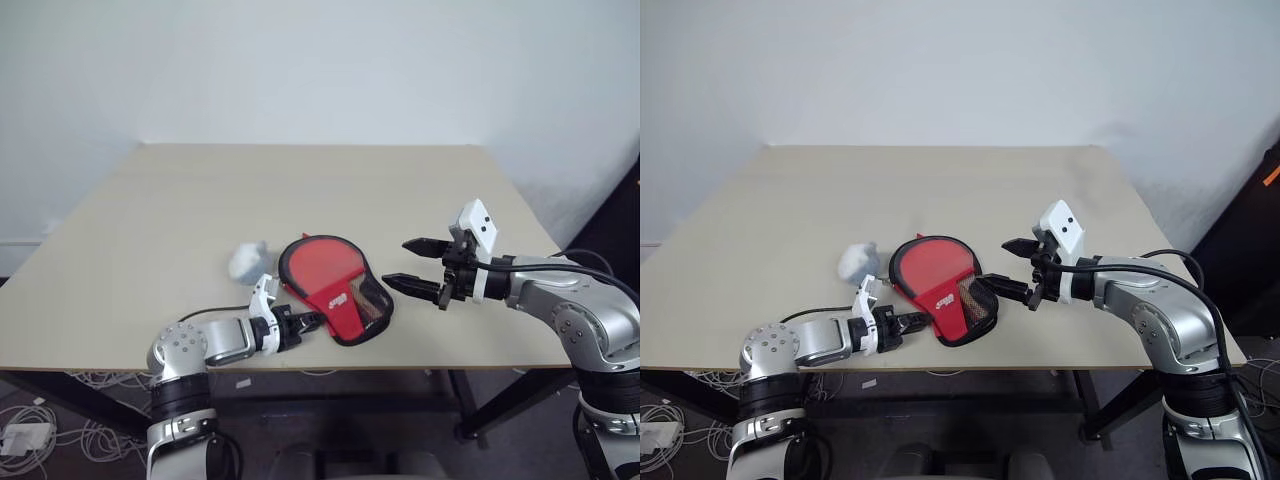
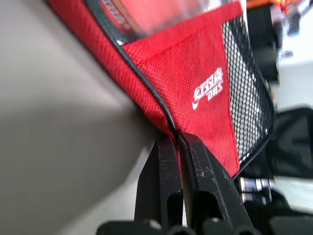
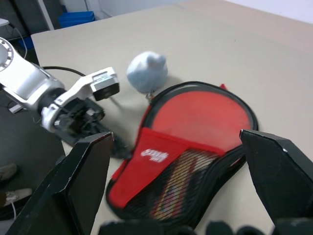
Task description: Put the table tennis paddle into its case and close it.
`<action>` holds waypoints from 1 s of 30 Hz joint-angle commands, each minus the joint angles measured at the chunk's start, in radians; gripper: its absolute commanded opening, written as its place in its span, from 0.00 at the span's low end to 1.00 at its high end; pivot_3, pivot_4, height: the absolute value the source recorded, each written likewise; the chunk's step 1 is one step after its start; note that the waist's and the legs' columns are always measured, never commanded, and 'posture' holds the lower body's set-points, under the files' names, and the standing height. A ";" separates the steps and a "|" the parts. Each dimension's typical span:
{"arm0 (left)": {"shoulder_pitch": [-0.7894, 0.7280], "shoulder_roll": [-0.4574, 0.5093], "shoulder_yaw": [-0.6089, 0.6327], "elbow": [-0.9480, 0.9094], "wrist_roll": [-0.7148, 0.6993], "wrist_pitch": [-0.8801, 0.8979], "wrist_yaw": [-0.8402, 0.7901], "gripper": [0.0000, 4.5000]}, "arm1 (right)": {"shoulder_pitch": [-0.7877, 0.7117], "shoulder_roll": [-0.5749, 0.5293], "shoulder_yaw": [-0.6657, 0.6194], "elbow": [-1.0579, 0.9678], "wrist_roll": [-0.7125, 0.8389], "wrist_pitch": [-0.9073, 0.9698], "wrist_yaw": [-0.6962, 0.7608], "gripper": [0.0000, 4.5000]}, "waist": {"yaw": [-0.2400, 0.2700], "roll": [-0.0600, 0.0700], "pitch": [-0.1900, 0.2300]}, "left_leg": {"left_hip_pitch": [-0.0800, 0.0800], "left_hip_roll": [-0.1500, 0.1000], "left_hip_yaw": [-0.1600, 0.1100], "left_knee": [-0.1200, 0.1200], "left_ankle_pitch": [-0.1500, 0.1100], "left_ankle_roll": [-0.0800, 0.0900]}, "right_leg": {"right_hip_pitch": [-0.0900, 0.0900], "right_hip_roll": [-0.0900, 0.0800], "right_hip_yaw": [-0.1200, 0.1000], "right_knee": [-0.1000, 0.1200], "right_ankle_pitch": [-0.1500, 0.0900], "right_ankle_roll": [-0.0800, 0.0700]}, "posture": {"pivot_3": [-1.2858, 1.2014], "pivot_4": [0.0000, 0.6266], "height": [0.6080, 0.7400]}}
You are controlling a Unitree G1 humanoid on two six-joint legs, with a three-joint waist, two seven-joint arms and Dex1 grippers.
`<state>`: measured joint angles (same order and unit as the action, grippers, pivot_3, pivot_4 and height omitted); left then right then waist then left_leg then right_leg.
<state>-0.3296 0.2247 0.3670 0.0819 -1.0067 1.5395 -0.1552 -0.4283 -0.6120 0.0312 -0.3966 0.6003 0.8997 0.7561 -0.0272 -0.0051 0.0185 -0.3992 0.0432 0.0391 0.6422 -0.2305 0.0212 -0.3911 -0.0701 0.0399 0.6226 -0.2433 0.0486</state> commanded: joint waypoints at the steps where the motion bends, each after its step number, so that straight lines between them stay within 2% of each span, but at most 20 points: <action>1: 0.042 0.065 -0.100 -0.030 -0.042 0.075 -0.084 0.00 | -0.019 -0.001 -0.008 -0.023 0.013 -0.010 0.003 1.00 | -0.002 -0.003 0.002 | 0.000 0.000 0.000 0.000 0.000 0.000 | 0.000 0.000 0.000 0.000 -0.001 -0.001 | 0.52 0.00 1.00; 6: 0.056 0.137 -0.184 -0.072 -0.048 0.075 -0.178 0.00 | -0.021 -0.007 -0.003 -0.012 0.006 -0.018 0.015 1.00 | -0.006 -0.006 0.004 | 0.000 0.001 0.000 -0.002 -0.001 -0.001 | -0.001 0.000 0.000 0.000 -0.002 -0.002 | 0.52 0.00 1.00; 18: 0.080 0.243 -0.293 -0.177 -0.082 0.075 -0.352 0.00 | -0.018 -0.002 0.006 -0.008 0.000 -0.028 0.012 1.00 | -0.006 -0.010 0.008 | 0.000 0.001 0.000 -0.001 -0.003 -0.003 | -0.002 0.000 0.000 0.000 -0.002 -0.002 | 0.52 0.00 1.00; 30: 0.096 0.442 -0.393 -0.248 -0.035 0.020 -0.571 0.00 | -0.019 0.011 0.013 0.004 -0.004 -0.038 0.006 1.00 | -0.006 -0.011 0.020 | -0.001 0.002 0.001 0.000 -0.003 -0.004 | -0.004 -0.001 0.000 0.001 -0.003 -0.001 | 0.52 0.00 1.00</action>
<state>-0.2335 0.6481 -0.0100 -0.1333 -1.0349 1.5746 -0.6788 -0.4281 -0.6043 0.0566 -0.3819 0.5955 0.8853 0.7644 -0.0333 -0.0164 0.0380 -0.4005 0.0450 0.0398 0.6422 -0.2340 0.0171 -0.3954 -0.0710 0.0396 0.6233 -0.2459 0.0473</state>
